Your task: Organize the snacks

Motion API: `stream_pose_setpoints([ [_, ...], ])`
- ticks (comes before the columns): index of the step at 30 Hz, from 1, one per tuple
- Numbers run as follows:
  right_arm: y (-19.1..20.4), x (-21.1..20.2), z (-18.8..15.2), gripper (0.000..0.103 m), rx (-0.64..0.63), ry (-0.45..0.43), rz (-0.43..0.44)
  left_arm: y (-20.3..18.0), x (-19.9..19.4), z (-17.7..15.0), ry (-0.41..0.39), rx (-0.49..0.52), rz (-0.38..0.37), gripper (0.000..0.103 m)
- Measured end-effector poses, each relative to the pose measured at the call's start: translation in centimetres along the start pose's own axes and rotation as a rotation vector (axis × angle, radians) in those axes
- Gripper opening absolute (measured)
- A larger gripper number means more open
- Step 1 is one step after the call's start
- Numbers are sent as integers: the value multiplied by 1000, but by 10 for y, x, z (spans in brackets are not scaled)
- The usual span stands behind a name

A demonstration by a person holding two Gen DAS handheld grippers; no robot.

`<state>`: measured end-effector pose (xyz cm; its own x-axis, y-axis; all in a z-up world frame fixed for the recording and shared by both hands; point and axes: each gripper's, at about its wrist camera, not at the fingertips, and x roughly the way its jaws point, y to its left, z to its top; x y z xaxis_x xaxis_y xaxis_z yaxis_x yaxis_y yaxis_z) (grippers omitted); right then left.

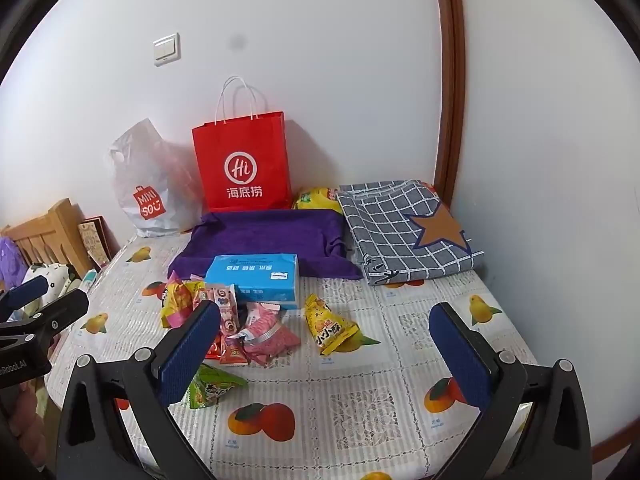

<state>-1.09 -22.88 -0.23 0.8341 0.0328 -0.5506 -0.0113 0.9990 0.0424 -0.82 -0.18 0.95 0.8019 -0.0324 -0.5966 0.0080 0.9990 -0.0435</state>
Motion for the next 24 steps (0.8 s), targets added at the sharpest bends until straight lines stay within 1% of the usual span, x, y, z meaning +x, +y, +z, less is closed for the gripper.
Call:
stream_pose_setpoints([
  [6, -4, 1, -2, 103, -2, 1, 0, 0, -1, 0, 0, 0, 1, 103],
  [11, 0, -2, 2, 103, -7, 7, -21, 0, -1, -1, -2, 2, -2, 103],
  [15, -2, -1, 0, 103, 9, 1, -8, -1, -2, -1, -2, 2, -3, 103],
  [24, -2, -3, 0, 103, 1, 0, -9, -1, -2, -1, -4, 4, 0, 103],
])
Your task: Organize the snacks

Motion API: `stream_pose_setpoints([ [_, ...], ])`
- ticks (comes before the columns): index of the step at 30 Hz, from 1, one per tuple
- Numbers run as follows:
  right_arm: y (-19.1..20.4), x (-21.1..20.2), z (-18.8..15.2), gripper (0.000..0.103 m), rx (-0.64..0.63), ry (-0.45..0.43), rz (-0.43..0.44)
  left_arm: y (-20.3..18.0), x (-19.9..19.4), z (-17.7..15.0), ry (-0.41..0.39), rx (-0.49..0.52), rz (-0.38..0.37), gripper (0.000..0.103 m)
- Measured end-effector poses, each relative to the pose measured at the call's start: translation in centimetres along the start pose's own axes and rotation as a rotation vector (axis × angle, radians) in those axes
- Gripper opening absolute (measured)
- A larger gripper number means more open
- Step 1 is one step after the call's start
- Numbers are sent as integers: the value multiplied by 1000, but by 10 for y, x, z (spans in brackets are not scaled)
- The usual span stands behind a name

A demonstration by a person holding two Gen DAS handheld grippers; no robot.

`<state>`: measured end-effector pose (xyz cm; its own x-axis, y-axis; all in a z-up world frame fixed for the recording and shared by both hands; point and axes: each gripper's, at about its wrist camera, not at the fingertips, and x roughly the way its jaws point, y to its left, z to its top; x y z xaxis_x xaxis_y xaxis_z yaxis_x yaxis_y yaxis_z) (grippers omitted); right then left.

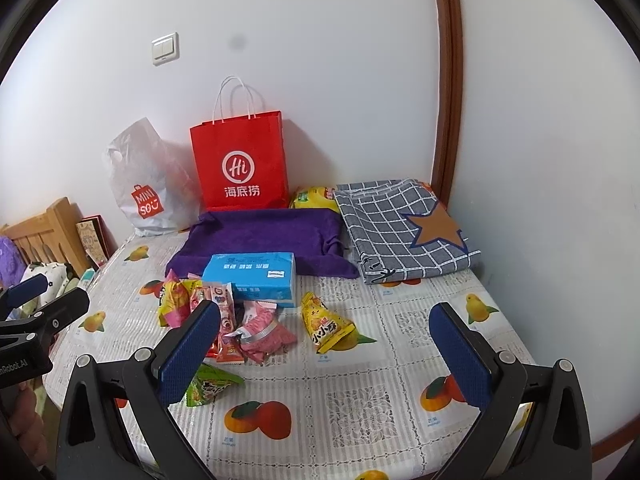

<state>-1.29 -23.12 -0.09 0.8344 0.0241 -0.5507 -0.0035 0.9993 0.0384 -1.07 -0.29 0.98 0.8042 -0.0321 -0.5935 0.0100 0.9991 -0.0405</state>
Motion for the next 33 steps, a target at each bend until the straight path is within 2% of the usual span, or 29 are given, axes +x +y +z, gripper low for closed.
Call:
stream_pose_setpoints([
  [33, 0, -4, 1, 103, 39, -17, 30, 2, -4, 1, -18, -5, 1, 103],
])
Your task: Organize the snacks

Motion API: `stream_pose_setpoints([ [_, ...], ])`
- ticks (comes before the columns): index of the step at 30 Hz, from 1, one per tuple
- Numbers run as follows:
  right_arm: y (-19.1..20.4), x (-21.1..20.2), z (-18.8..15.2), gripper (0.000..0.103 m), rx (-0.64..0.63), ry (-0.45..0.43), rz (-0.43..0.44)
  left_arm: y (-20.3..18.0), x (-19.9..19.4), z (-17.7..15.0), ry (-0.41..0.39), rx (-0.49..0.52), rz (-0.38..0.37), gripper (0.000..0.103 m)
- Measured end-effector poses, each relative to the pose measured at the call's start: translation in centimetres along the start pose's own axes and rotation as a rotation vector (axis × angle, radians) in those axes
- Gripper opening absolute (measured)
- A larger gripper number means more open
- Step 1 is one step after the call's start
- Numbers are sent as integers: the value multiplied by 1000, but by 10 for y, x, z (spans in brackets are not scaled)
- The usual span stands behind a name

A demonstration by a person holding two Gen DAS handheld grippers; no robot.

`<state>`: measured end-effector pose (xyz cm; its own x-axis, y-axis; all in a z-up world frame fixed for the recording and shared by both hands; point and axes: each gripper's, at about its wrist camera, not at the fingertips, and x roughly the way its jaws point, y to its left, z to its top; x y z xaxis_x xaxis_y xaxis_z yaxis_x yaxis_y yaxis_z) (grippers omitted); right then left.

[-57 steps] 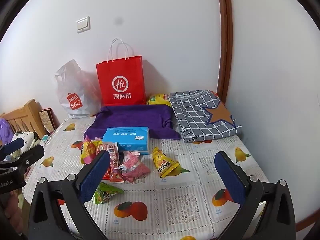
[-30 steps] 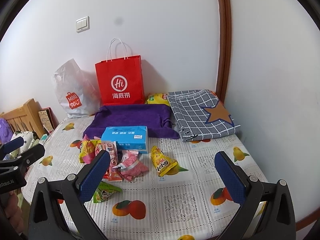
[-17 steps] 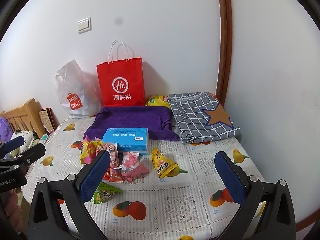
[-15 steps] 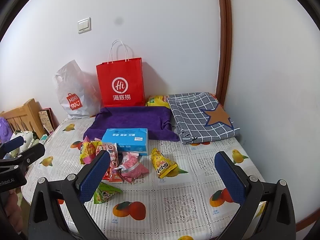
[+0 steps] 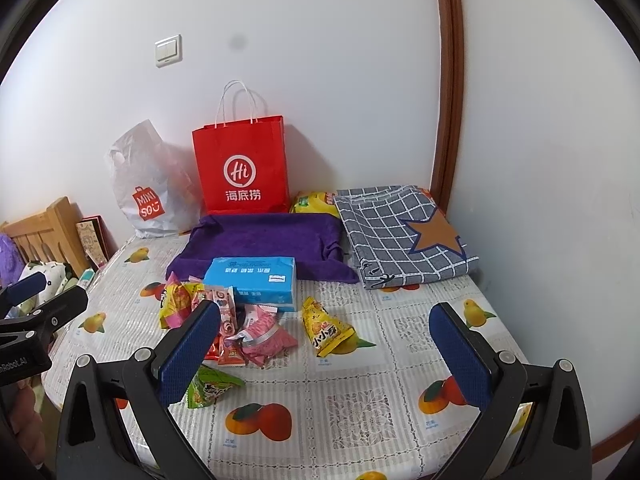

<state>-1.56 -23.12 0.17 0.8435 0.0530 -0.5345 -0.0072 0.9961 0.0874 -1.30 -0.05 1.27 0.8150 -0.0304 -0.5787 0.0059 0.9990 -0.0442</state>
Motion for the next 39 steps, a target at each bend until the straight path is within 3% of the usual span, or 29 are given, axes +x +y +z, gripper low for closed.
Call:
stream_pose_setpoints([
  [14, 7, 13, -4, 103, -20, 33, 16, 0, 9, -3, 8, 0, -7, 103],
  [24, 0, 52, -10, 103, -10, 60, 20, 13, 49, -10, 52, -22, 7, 102],
  [30, -10, 87, -17, 102, -3, 79, 11, 28, 86, -16, 118, -51, 29, 102],
  [39, -14, 152, -30, 87, 10, 187, 53, 52, 141, -22, 227, -86, 27, 101],
])
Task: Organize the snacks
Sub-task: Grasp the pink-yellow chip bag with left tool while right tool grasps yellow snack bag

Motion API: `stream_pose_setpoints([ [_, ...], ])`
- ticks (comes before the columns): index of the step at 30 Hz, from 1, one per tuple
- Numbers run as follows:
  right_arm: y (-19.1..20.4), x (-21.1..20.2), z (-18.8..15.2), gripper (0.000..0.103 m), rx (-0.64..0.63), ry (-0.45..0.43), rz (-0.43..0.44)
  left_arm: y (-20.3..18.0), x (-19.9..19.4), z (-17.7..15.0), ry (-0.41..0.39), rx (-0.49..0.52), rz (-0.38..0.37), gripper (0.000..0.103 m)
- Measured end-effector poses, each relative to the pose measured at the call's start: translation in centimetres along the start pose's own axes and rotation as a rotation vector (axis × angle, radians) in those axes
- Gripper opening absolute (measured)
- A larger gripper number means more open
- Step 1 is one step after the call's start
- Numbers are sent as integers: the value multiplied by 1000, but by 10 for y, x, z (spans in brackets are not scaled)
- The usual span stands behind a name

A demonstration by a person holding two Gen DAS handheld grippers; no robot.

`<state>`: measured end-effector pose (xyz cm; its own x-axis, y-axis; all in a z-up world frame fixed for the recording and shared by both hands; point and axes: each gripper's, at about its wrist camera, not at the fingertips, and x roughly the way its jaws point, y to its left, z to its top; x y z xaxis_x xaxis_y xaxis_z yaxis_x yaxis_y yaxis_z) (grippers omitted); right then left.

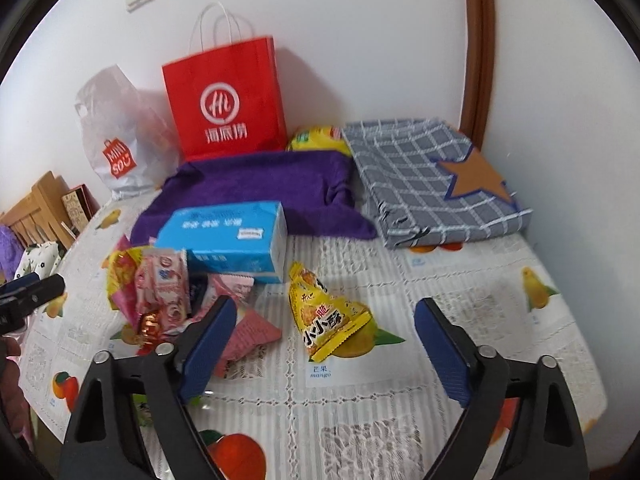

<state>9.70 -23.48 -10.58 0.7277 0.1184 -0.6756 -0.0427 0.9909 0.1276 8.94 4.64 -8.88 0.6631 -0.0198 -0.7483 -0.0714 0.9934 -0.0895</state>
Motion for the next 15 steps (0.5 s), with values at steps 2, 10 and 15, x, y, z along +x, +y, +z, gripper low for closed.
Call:
stream_pose_setpoints([
  [2, 0, 16, 0, 86, -11, 26, -3, 5, 9, 2, 15, -5, -1, 101],
  [10, -2, 70, 2, 84, -38, 73, 28, 19, 42, 9, 73, -45, -8, 101],
  [15, -3, 101, -1, 79, -69, 135, 21, 21, 51, 12, 86, -33, -35, 101],
])
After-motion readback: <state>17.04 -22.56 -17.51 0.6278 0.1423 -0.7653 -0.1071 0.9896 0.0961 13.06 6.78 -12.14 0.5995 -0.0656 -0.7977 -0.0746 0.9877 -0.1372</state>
